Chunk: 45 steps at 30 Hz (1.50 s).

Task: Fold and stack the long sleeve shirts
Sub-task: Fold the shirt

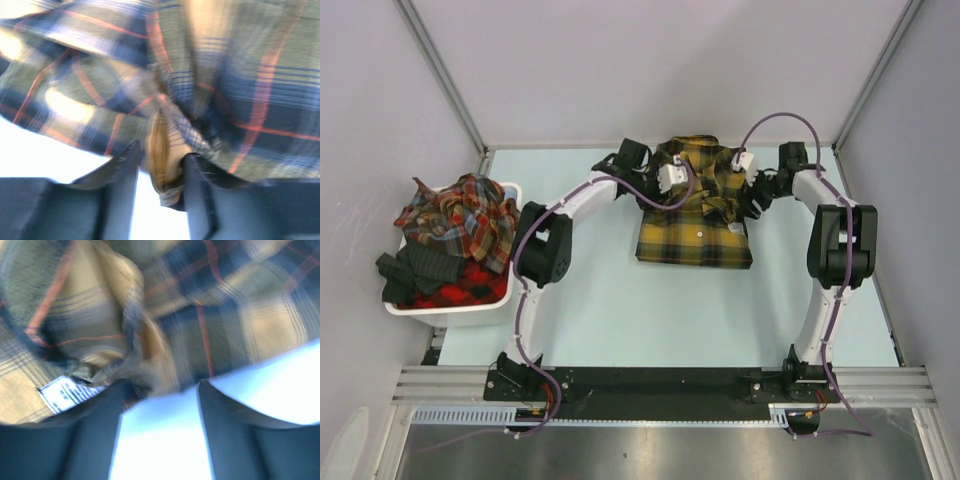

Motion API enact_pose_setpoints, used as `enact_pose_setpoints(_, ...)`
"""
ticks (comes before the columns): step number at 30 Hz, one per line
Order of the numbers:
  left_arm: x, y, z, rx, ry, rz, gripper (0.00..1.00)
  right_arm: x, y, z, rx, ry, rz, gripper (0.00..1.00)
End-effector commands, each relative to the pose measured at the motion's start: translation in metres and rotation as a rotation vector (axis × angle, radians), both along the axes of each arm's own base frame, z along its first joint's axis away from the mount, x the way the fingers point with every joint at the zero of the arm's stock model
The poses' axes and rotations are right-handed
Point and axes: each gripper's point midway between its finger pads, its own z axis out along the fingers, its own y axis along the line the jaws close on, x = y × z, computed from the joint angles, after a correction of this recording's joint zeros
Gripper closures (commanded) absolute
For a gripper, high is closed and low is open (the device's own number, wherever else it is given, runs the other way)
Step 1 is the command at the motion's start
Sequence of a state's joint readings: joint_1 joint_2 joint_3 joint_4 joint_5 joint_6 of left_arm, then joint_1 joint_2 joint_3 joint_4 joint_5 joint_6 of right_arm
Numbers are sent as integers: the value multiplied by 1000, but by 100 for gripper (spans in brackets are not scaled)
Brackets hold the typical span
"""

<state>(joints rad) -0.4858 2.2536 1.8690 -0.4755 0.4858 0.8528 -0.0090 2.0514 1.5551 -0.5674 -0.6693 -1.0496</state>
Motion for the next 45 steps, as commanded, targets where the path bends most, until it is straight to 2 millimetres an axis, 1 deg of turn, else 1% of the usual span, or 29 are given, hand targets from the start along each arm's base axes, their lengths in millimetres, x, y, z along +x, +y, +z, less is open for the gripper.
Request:
enact_pose_setpoints(1, 39, 20, 74, -122, -77, 150, 46, 21, -26, 59, 44, 10, -192, 25)
enact_pose_setpoints(2, 38, 24, 81, -150, -44, 197, 37, 23, -33, 69, 65, 20, -231, 23)
enact_pose_setpoints(3, 39, 36, 103, -183, -51, 237, 32, 24, -36, 81, 91, 34, -266, 23)
enact_pose_setpoints(4, 32, 41, 105, -217, 16, 283, 20, 18, -32, 96, 145, 89, -299, 24)
enact_pose_setpoints(6, 19, 53, 128, -267, 66, 323, 16, 6, -25, 111, 220, 153, -336, 28)
enact_pose_setpoints(7, 3, 52, 125, -295, 143, 324, 15, -9, -12, 111, 297, 255, -354, 32)
enact_pose_setpoints(8, -7, 52, 125, -305, 175, 324, 15, -18, 0, 112, 330, 302, -355, 42)
enact_pose_setpoints(9, -18, 51, 137, -335, 187, 314, 15, -24, 7, 113, 363, 333, -362, 48)
enact_pose_setpoints(10, -35, 47, 126, -357, 276, 308, 16, -35, 21, 117, 417, 377, -344, 54)
enact_pose_setpoints(11, -44, 45, 125, -374, 319, 302, 17, -51, 31, 102, 453, 484, -385, 64)
enact_pose_setpoints(13, -61, 43, 110, -399, 448, 348, 18, -63, 55, 98, 500, 539, -354, 68)
enact_pose_setpoints(14, -67, 40, 103, -410, 494, 350, 19, -72, 60, 86, 521, 614, -390, 68)
enact_pose_setpoints(16, -76, 38, 86, -426, 566, 376, 20, -70, 87, 84, 543, 617, -345, 68)
enact_pose_setpoints(21, -80, 16, 77, -472, 658, 343, 23, -49, 103, 56, 582, 663, -399, 69)
enact_pose_setpoints(22, -78, 10, 79, -483, 681, 352, 24, -47, 101, 48, 580, 681, -426, 69)
enact_pose_setpoints(23, -79, 2, 63, -469, 721, 359, 24, -45, 98, 38, 578, 696, -456, 68)
enact_pose_setpoints(25, -69, -12, 63, -505, 754, 372, 25, -38, 84, 16, 604, 737, -547, 67)
enact_pose_setpoints(26, -63, -18, 45, -497, 786, 391, 26, -34, 78, 9, 612, 749, -585, 67)
enact_pose_setpoints(27, -52, -20, 45, -507, 772, 427, 27, -30, 71, -4, 609, 759, -623, 66)
enact_pose_setpoints(30, -39, -20, 20, -481, 771, 497, 27, -27, 46, -28, 602, 798, -740, 65)
enact_pose_setpoints(33, -37, -7, -7, -416, 776, 585, 25, -35, 40, -41, 561, 824, -752, 63)
enact_pose_setpoints(35, -39, -3, -2, -413, 758, 560, 23, -40, 41, -36, 543, 824, -732, 62)
enact_pose_setpoints(38, -51, -2, 36, -457, 669, 430, 19, -49, 43, -8, 542, 785, -666, 59)
enact_pose_setpoints(39, -62, 2, 57, -479, 642, 388, 17, -51, 43, 16, 557, 741, -637, 56)
enact_pose_setpoints(40, -69, 6, 64, -495, 656, 366, 17, -57, 44, 27, 573, 737, -617, 53)
enact_pose_setpoints(41, -80, 12, 60, -497, 697, 386, 17, -66, 41, 36, 603, 734, -611, 50)
enact_pose_setpoints(42, -87, 17, 75, -522, 695, 386, 16, -69, 37, 43, 616, 719, -616, 46)
enact_pose_setpoints(43, -87, 25, 77, -542, 704, 409, 16, -73, 35, 57, 628, 681, -606, 43)
enact_pose_setpoints(45, -96, 35, 68, -541, 747, 468, 16, -74, 21, 57, 608, 648, -645, 37)
